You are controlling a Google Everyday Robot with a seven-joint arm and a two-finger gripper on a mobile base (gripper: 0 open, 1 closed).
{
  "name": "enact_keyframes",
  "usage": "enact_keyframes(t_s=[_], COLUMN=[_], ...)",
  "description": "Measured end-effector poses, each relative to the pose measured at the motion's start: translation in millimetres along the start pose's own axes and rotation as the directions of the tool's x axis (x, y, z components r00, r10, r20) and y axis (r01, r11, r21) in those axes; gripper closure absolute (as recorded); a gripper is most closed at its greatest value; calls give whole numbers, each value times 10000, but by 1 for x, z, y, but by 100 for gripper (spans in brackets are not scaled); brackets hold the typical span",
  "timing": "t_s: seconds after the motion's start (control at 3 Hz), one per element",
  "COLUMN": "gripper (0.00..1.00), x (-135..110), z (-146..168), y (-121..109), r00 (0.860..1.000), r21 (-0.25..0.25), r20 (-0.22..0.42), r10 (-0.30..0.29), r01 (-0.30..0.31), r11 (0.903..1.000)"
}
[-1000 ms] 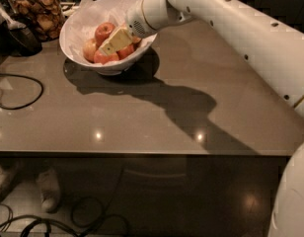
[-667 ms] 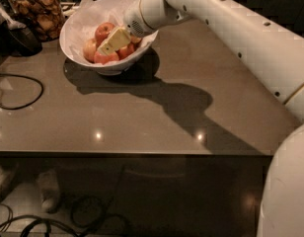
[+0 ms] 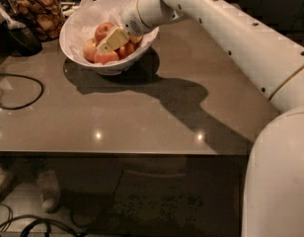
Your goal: Pick apple from white bowl
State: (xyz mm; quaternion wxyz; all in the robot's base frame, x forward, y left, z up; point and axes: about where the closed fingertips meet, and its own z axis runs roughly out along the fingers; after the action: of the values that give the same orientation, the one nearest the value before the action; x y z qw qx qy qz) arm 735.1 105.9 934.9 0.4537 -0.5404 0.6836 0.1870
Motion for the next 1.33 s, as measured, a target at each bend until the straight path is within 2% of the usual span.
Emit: enact_keyframes(t_s=[0.33, 0.67, 1.0, 1.33], gripper=[26, 30, 29, 47], x=[1, -2, -2, -2], z=[4, 8, 9, 9], y=[-6, -15, -14, -14], r00=[10000, 9997, 9997, 9997], r21=[-19, 14, -13, -14], r20=[12, 7, 1, 1], r10=[-52, -256, -257, -257], r01=[52, 256, 257, 257], r11=[10000, 9997, 9997, 9997])
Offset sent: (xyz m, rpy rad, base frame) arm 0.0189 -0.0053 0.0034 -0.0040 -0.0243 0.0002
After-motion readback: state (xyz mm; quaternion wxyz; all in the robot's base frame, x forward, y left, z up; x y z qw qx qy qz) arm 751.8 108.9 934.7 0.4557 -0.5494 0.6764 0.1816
